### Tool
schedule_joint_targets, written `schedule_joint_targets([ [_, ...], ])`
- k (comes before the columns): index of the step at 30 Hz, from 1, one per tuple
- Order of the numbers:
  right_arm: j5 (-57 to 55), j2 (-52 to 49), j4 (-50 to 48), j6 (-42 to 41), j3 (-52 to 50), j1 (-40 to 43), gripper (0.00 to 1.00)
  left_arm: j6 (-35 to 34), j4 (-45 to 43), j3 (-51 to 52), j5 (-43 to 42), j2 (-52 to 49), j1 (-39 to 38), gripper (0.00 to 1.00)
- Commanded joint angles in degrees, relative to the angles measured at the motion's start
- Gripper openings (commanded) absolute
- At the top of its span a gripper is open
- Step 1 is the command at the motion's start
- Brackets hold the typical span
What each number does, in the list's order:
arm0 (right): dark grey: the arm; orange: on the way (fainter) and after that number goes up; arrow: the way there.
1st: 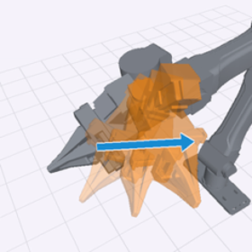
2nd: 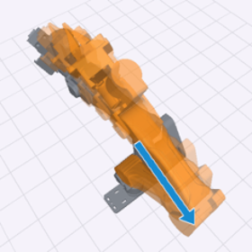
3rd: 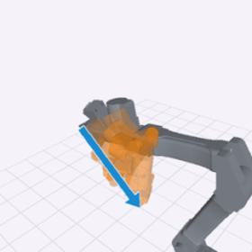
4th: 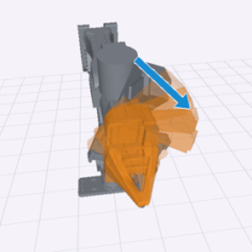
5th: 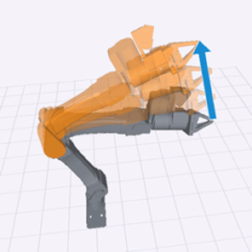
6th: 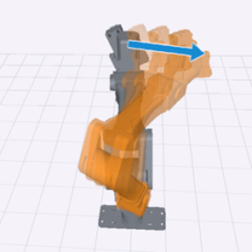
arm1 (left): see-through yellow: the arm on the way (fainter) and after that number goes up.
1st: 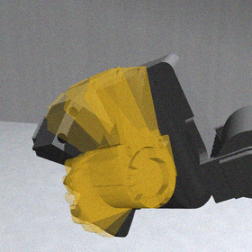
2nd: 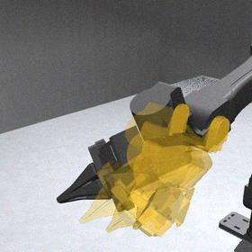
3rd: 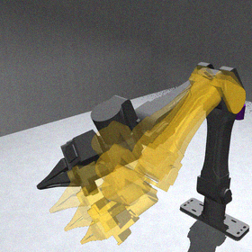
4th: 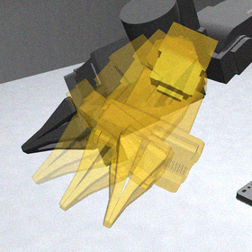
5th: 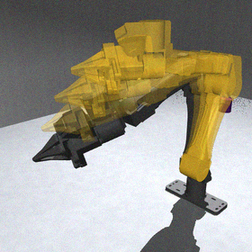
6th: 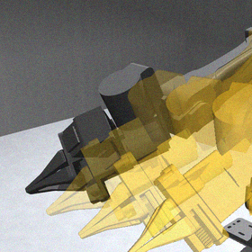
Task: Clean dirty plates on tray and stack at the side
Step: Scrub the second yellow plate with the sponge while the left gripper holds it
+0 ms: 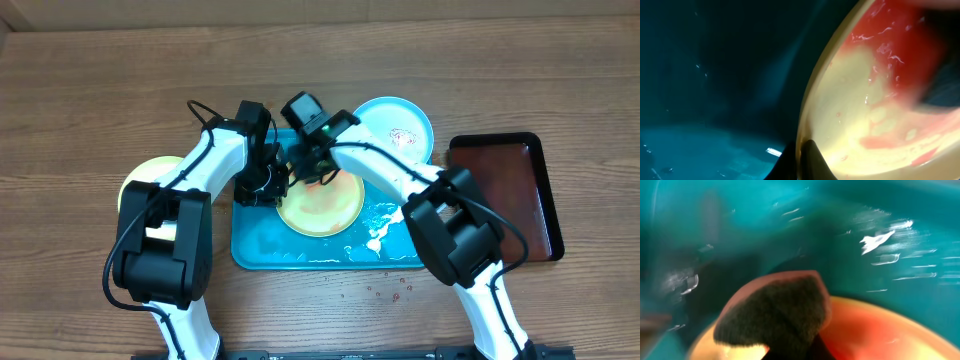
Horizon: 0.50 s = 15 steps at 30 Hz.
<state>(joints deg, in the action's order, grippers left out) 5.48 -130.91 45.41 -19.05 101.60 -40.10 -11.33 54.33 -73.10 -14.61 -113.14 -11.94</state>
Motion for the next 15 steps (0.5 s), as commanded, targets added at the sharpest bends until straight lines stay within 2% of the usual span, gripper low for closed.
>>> schedule_joint_targets([
  [1, 12.9, -1.6, -0.2, -2.9, -0.4, -3.1, 0.04, 5.0, 0.7, 1.7, -3.7, -1.9, 0.5, 0.04],
  [10, 15.6, -1.5, 10.6, -6.3, -0.4, -2.4, 0.04, 5.0, 1.1, 1.7, -3.4, -1.9, 6.1, 0.04],
  [15, -0.8, -1.4, 18.2, -6.1, -0.2, -0.3, 0.04, 6.1, 1.1, 1.7, -2.8, -1.9, 7.6, 0.04],
])
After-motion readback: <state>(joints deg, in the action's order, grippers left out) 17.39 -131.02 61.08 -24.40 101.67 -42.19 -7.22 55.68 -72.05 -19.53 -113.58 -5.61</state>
